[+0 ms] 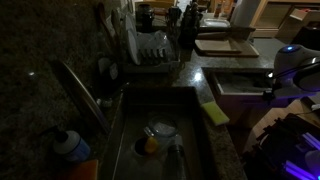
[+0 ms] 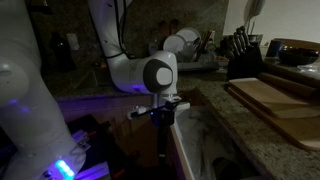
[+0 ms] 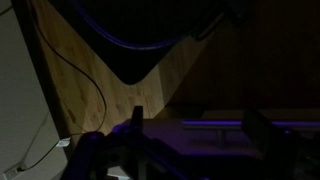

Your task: Close the top drawer

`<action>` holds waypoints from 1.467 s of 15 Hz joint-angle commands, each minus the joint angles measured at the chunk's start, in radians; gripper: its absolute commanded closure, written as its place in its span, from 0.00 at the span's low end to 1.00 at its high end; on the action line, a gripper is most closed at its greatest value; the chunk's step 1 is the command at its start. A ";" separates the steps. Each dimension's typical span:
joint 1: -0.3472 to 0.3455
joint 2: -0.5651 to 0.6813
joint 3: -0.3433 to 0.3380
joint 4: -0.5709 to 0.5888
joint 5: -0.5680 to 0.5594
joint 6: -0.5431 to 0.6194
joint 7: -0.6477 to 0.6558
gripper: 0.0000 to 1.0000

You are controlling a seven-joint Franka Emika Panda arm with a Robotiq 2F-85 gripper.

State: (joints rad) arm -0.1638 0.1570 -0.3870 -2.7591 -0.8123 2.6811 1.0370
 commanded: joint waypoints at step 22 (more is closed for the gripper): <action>-0.041 0.325 -0.069 0.334 -0.373 0.125 0.603 0.00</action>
State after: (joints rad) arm -0.1110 0.3947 -0.4787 -2.4815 -1.3642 2.7449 1.7888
